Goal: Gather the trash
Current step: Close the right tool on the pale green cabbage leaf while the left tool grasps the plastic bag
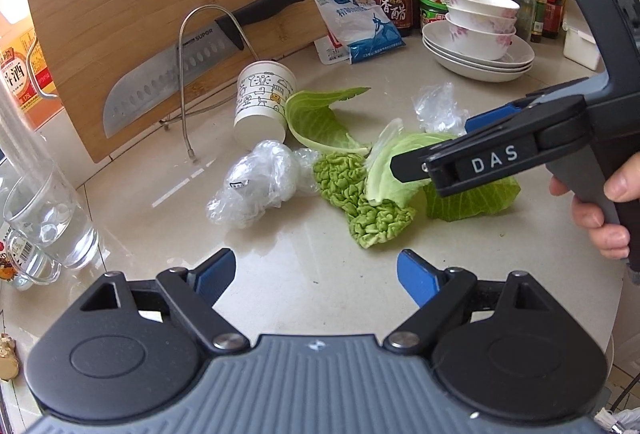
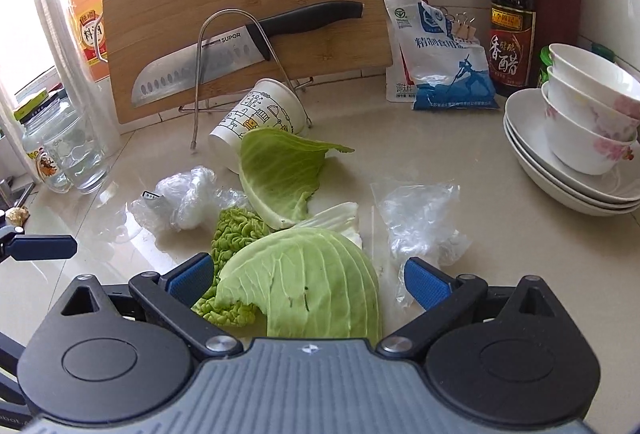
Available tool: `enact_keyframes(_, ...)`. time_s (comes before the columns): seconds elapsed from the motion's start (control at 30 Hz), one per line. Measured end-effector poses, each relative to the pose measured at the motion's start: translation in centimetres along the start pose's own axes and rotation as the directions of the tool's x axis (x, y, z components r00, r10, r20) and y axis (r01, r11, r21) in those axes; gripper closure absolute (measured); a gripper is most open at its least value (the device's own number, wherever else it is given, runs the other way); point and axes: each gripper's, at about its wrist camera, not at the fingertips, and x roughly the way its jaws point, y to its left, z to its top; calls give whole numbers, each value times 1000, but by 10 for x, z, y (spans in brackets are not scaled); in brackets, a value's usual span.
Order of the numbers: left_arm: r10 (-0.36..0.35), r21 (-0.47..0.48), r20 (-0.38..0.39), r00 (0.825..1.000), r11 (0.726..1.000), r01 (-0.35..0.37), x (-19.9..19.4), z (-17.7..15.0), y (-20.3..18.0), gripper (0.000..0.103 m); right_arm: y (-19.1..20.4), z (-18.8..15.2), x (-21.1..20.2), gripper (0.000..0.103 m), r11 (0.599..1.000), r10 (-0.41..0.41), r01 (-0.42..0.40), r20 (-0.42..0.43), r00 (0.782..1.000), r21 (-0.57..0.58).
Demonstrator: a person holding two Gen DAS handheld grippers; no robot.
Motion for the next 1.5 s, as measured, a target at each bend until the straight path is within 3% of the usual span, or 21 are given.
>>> enact_keyframes(0.27, -13, 6, -13, 1000, 1000, 13, 10, 2, 0, 15, -4, -3, 4, 24, 1000, 21, -20, -26, 999, 13)
enact_keyframes(0.57, -35, 42, -5, 999, 999, 35, 13, 4, -4, 15, 2, -5, -11, 53, 998, -15, 15, -2, 1000, -66)
enact_keyframes(0.77, -53, 70, 3, 999, 996, 53, 14, 7, -5, 15, 9, -7, -24, 66, 992, -40, 42, 21, 999, -120)
enact_keyframes(1.1, -53, 175, 26, 998, 983, 48, 28, 33, 22, 15, 7, -7, -42, 73, 990, -64, 69, 43, 997, -126)
enact_keyframes(1.4, -129, 226, -16, 992, 965, 129, 71, 54, 56, 18, 6, -9, -49, 73, 992, -78, 83, 51, 996, -99)
enact_keyframes(1.5, -157, 208, -51, 986, 964, 164, 90, 56, 64, 26, 5, -11, -49, 73, 992, -86, 89, 44, 995, -91)
